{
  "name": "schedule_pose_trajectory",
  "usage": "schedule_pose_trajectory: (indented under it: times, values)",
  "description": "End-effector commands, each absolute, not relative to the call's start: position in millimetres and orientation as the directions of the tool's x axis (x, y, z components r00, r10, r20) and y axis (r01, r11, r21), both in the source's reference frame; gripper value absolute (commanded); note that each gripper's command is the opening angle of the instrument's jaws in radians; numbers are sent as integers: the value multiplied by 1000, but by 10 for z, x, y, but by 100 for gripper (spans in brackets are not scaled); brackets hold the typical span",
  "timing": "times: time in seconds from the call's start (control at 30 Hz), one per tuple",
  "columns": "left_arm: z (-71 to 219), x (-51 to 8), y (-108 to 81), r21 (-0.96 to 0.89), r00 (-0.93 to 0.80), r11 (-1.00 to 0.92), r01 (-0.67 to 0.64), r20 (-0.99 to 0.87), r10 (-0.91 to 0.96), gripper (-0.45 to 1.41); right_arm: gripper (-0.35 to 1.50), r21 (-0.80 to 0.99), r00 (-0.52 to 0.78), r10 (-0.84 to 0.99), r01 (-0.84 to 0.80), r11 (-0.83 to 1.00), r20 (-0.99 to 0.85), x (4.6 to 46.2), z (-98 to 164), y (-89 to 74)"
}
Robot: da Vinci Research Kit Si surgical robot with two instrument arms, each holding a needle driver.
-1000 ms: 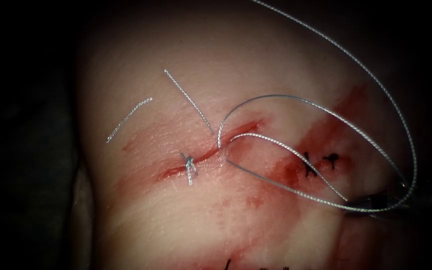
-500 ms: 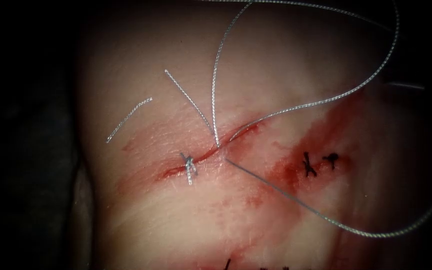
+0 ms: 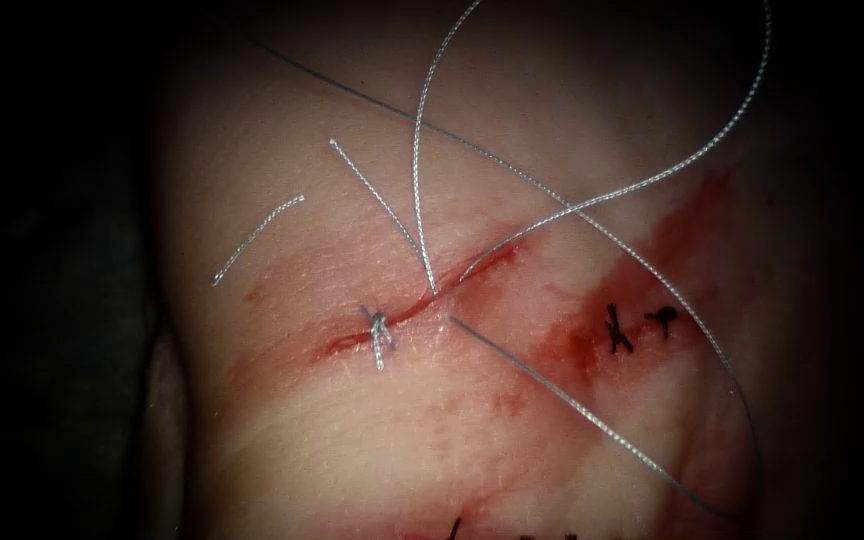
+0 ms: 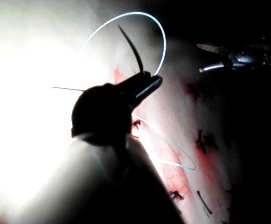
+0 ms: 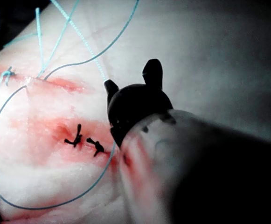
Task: Wound Closure
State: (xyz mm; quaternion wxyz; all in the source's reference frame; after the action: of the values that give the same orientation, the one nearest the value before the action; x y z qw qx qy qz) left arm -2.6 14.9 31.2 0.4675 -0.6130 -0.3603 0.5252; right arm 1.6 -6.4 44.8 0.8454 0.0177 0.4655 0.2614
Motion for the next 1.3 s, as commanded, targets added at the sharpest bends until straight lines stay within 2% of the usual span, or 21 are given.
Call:
schedule_pose_trajectory:
  times: [0.03,0.07,0.1,0.13,0.17,0.33,0.37,0.4,0.43,0.47,0.5,0.57,0.63,0.67,0.7,0.73,0.87,1.03,1.17,1.27,1.3]
  values:
    - [317,-30,151,-951,190,-304,-51,-308,932,-45,89,313,435,484,-408,858,-759,22,450,-79]
    - [317,-30,151,-951,190,-304,-51,-308,932,-45,89,338,442,500,-396,854,-745,21,451,-86]
    - [317,-30,151,-951,189,-304,-55,-308,932,-45,78,345,460,496,-374,861,-736,20,453,-94]
    - [317,-30,151,-951,189,-304,-55,-309,932,-45,52,358,492,490,-342,869,-720,20,457,-103]
    - [318,-31,150,-951,187,-304,-57,-309,932,-45,4,399,533,484,-275,875,-694,25,465,-114]
    - [319,-35,149,-952,184,-299,-64,-306,934,-45,12,449,519,471,-179,876,-713,51,473,-124]
    - [320,-37,148,-952,182,-299,-66,-307,934,-45,17,448,503,475,-184,875,-722,60,472,-124]
    - [321,-40,147,-951,177,-300,-73,-308,935,-45,36,446,462,488,-204,871,-741,84,467,-124]
    - [321,-40,147,-951,177,-300,-73,-308,935,-45,36,446,462,488,-204,871,-741,84,467,-124]
    - [322,-42,146,-951,175,-300,-76,-309,935,-45,34,446,446,493,-214,869,-747,94,465,-124]
    - [323,-46,145,-950,173,-302,-75,-311,935,-45,22,444,424,501,-233,865,-754,119,461,-125]
    - [324,-49,144,-950,164,-305,-62,-311,936,-45,29,441,419,505,-247,863,-755,137,459,-127]
    - [324,-54,143,-950,155,-310,-42,-312,937,-45,21,438,413,509,-259,861,-756,163,456,-130]
    - [325,-58,142,-950,152,-312,-35,-313,937,-45,31,436,404,510,-265,860,-760,178,455,-132]
    - [326,-62,140,-949,150,-314,-29,-315,937,-45,19,434,402,510,-268,860,-761,189,453,-135]
    - [327,-66,139,-948,147,-316,-22,-316,937,-45,19,434,399,509,-269,860,-763,198,452,-137]
    - [336,-87,130,-944,130,-329,-3,-327,936,-45,-1,481,390,569,-305,822,-724,235,450,-151]
    - [358,-112,119,-949,76,-314,14,-312,947,-45,0,517,495,614,-335,787,-614,265,460,-174]
    - [369,-125,111,-950,31,-313,20,-312,950,-45,24,535,572,644,-377,756,-508,268,475,-183]
    - [374,-137,102,-948,-14,-318,11,-318,948,-45,66,524,636,633,-389,757,-441,264,487,-187]
    - [376,-141,98,-947,-23,-321,4,-321,947,-45,68,520,654,627,-392,759,-423,263,490,-188]
